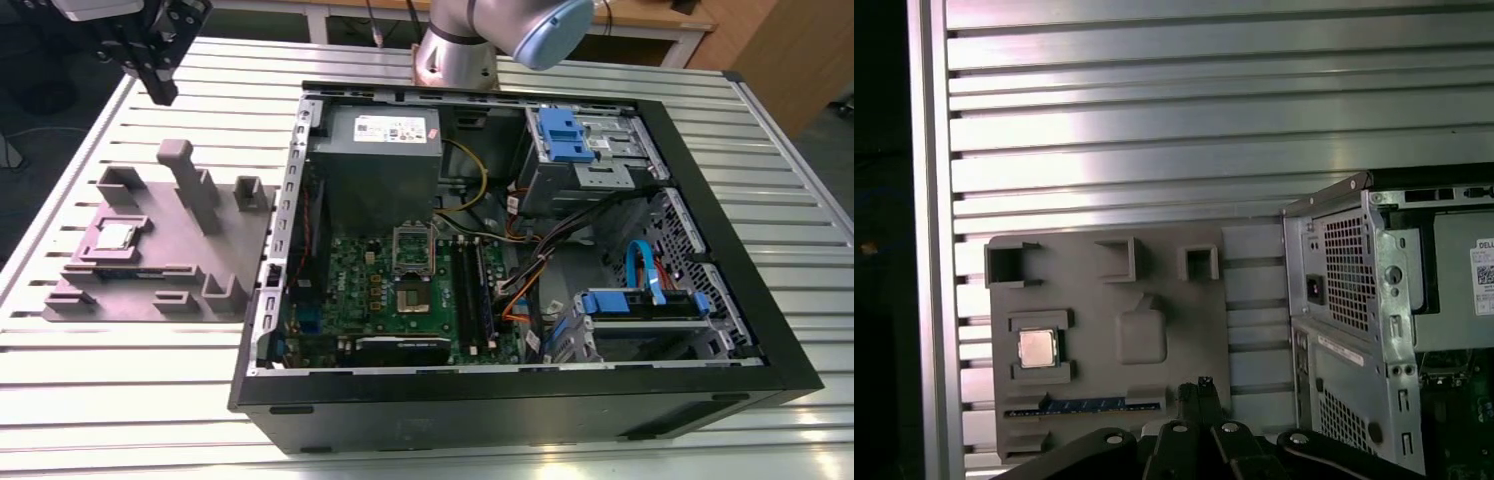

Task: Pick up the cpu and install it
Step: 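Reach for the cpu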

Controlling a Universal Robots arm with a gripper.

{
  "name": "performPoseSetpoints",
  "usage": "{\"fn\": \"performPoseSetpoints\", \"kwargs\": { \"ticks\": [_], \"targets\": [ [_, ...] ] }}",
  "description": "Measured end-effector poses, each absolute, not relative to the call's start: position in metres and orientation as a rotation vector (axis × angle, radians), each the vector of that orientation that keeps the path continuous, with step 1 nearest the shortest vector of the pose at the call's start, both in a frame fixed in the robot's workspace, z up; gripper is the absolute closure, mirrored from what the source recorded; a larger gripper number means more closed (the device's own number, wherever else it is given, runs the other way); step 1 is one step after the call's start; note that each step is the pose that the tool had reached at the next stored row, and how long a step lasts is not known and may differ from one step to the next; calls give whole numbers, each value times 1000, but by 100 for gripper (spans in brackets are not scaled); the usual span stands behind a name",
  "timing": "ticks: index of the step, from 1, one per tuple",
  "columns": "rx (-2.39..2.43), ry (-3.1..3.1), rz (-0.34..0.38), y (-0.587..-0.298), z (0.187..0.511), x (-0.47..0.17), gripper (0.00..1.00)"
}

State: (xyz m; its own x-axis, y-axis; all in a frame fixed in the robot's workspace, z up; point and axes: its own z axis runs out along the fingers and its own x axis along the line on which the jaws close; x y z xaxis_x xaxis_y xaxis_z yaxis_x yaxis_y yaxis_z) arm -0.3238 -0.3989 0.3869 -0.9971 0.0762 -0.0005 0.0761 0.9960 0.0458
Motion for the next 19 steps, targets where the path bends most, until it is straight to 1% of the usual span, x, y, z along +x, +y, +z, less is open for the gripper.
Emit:
{"fn": "performPoseSetpoints", "kwargs": {
  "ticks": [19],
  "targets": [
    [80, 3159, 74, -399, 387, -331, 89]
  ]
}}
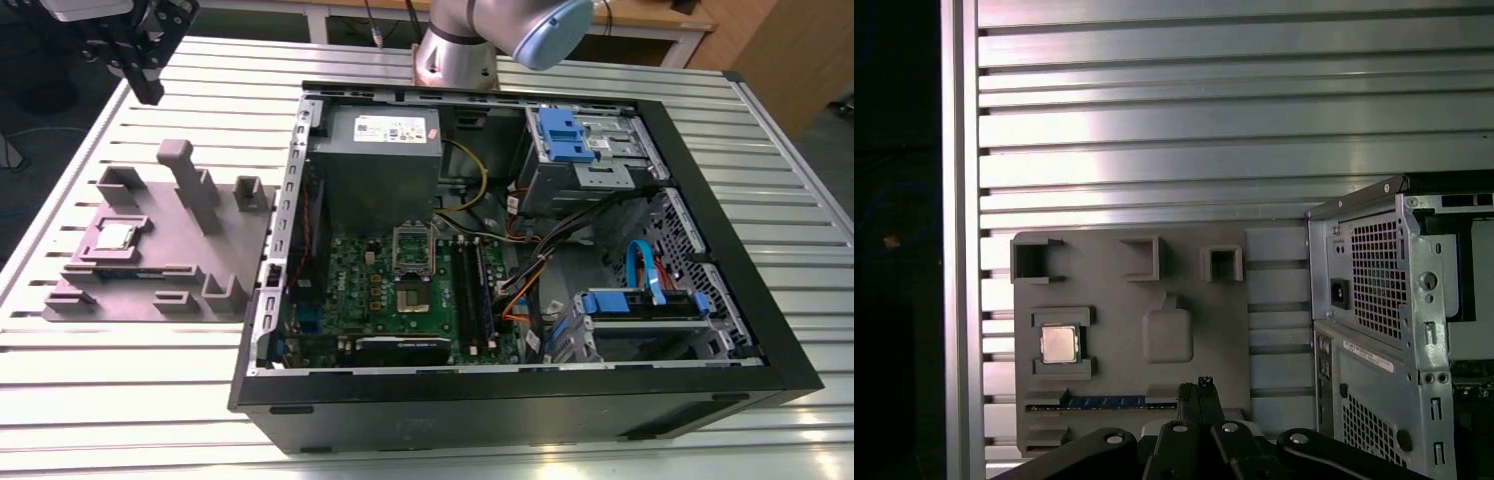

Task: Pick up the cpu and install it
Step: 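Reach for the cpu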

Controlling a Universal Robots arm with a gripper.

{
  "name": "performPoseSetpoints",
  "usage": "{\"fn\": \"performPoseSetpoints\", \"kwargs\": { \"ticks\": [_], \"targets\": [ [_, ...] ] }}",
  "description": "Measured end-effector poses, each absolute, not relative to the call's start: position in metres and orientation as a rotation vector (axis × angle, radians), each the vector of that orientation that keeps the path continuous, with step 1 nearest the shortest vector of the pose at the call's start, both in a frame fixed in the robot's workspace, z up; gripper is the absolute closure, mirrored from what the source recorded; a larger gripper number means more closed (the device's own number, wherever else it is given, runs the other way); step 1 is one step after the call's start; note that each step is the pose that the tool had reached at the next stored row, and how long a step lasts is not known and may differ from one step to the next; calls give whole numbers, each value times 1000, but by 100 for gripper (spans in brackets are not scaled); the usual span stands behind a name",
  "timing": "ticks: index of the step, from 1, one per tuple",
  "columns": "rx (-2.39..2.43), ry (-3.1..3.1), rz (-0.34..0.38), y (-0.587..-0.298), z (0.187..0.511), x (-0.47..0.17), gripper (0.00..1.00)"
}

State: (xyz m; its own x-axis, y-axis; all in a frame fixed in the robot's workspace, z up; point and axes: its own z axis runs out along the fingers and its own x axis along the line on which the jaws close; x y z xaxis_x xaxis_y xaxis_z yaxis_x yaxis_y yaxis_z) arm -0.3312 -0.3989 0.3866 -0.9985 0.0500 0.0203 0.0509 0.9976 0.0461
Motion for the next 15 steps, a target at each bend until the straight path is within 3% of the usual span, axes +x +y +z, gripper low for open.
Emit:
{"fn": "performPoseSetpoints", "kwargs": {
  "ticks": [15],
  "targets": [
    [-49, -3121, -73, -399, 387, -333, 89]
  ]
}}
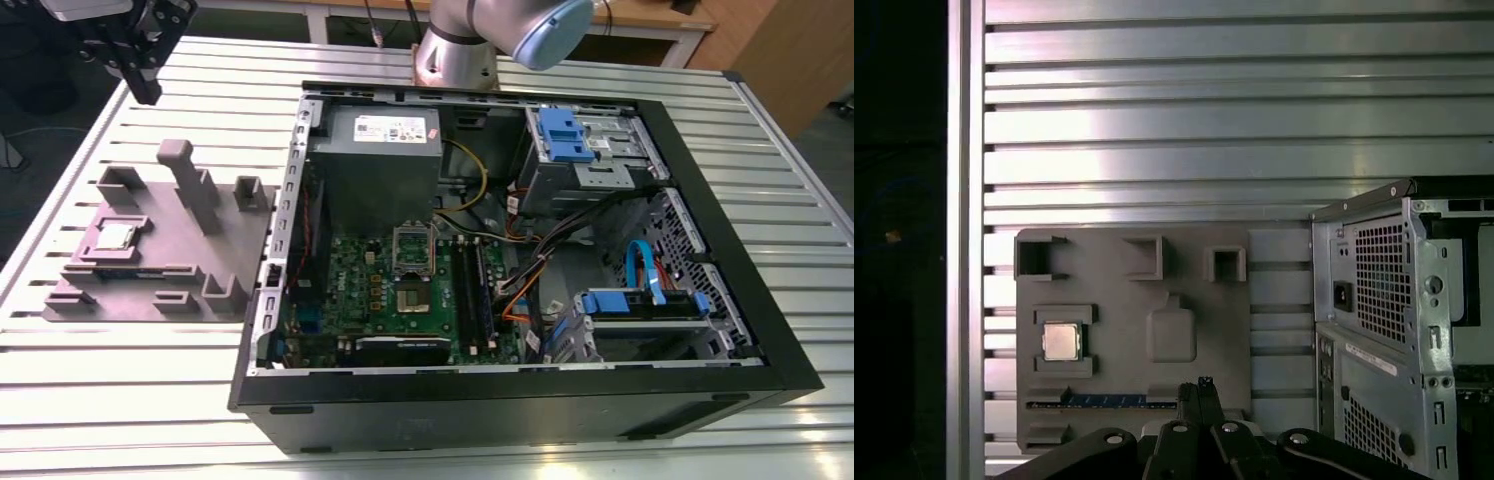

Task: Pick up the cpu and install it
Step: 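Reach for the cpu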

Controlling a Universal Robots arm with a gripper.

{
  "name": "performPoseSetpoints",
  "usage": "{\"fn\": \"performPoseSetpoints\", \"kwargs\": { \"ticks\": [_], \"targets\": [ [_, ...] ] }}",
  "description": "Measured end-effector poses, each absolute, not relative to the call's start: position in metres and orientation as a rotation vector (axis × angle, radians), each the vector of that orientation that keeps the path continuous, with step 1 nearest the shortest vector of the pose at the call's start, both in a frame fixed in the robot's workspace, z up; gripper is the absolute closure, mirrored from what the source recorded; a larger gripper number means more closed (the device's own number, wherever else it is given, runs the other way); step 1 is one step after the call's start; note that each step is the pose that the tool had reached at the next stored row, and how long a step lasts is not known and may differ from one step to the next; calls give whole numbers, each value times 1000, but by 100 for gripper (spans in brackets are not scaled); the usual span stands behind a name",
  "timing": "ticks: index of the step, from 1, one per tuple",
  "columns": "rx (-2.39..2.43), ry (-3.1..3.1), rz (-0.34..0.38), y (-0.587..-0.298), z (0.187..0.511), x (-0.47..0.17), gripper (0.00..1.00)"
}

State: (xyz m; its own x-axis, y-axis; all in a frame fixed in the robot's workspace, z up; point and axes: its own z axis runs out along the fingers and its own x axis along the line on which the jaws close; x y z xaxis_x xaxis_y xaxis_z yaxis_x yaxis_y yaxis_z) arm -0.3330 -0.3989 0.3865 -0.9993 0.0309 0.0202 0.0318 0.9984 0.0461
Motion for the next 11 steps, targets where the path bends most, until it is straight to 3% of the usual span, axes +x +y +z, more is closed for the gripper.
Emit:
{"fn": "performPoseSetpoints", "kwargs": {
  "ticks": [11],
  "targets": [
    [-41, -3121, -72, -399, 387, -336, 89]
  ]
}}
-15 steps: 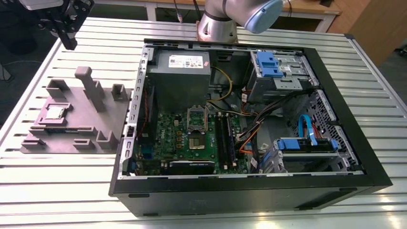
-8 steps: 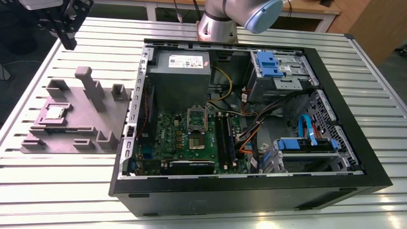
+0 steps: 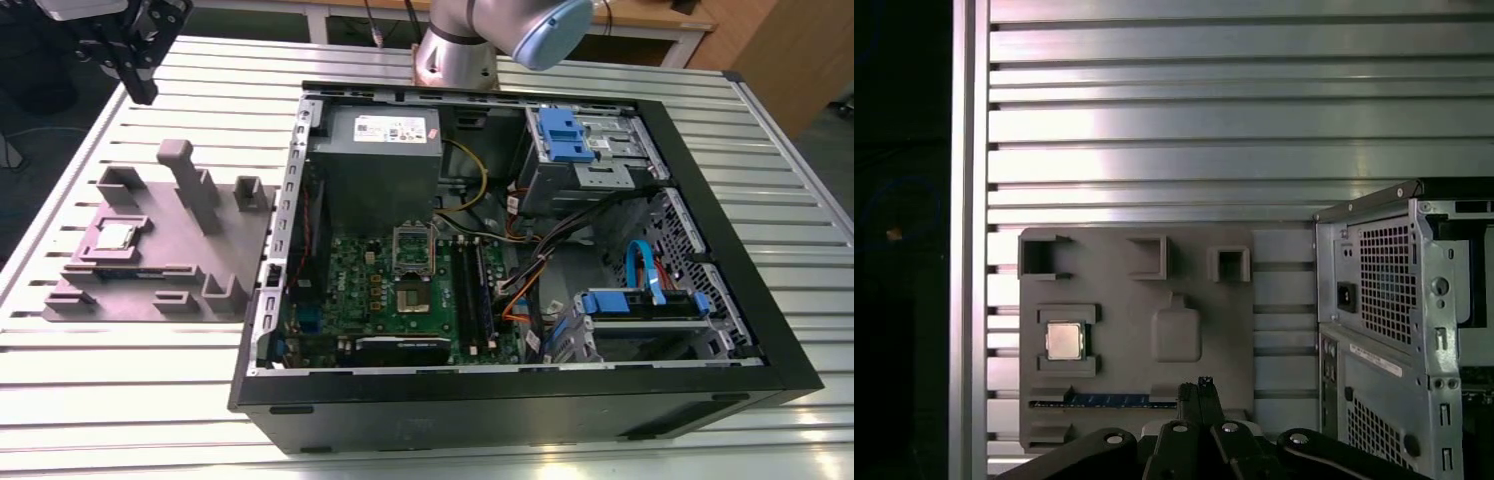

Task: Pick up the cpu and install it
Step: 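Reach for the cpu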

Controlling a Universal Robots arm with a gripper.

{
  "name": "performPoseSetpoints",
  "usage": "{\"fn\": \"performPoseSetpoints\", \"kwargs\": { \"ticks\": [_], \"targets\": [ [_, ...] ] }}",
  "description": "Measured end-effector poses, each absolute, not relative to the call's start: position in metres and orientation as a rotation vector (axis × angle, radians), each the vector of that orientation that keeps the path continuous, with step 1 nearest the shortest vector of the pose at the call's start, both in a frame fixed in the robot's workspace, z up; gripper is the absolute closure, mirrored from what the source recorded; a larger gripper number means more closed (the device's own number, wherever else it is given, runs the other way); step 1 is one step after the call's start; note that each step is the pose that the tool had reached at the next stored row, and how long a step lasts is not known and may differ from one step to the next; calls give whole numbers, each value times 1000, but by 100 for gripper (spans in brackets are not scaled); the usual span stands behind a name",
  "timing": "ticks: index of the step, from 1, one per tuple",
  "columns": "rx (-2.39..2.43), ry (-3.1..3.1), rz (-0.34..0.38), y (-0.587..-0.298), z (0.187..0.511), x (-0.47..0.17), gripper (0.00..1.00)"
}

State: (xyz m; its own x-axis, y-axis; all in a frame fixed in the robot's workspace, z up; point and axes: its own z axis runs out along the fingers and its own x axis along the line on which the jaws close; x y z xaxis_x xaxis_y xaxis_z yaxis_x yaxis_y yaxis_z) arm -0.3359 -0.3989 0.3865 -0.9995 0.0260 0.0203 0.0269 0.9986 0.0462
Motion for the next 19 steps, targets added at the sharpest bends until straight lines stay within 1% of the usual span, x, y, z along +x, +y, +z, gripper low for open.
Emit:
{"fn": "performPoseSetpoints", "kwargs": {
  "ticks": [19],
  "targets": [
    [-36, -3121, -72, -399, 387, -341, 89]
  ]
}}
